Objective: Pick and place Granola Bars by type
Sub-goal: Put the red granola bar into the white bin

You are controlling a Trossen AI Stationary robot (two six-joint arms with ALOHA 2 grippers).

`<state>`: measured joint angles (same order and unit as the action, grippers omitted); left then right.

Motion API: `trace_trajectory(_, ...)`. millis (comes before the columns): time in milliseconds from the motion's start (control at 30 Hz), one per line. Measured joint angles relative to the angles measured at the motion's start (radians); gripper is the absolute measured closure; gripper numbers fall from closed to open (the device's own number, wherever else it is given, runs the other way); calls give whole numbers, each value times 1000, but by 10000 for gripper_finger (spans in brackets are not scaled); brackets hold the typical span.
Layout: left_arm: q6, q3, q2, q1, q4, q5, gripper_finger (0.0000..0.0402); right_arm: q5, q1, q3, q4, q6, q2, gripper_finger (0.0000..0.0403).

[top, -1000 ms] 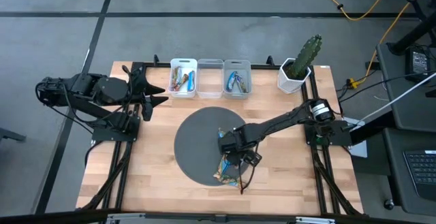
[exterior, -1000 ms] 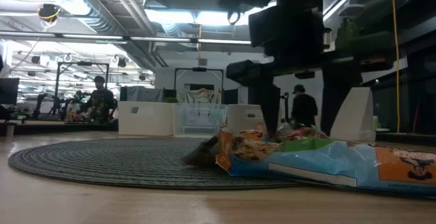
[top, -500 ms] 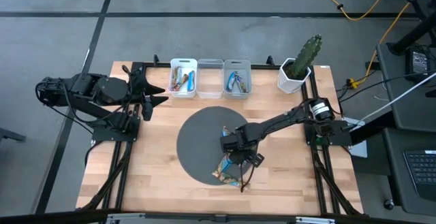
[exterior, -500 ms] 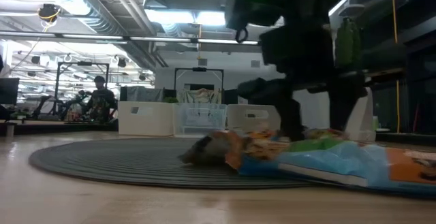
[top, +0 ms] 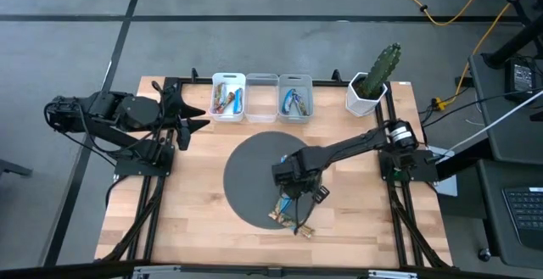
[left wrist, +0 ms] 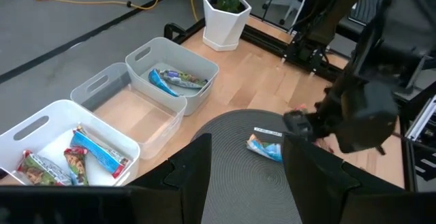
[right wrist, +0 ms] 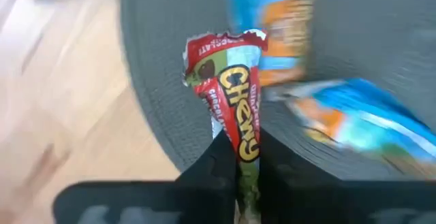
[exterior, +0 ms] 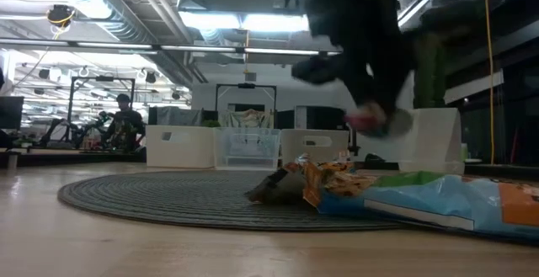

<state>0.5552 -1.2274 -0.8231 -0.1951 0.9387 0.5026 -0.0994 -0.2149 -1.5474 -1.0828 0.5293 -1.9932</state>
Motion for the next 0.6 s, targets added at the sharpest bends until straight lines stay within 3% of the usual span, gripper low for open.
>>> trace_trajectory(300, 0, 0, 0, 0, 2, -2, 233, 174, 32, -155, -65, -347, 196, 368)
trace_trajectory(600, -7, 0, -4, 0, 3, -4, 233, 249, 70, -193, -20, -483, 421, 367)
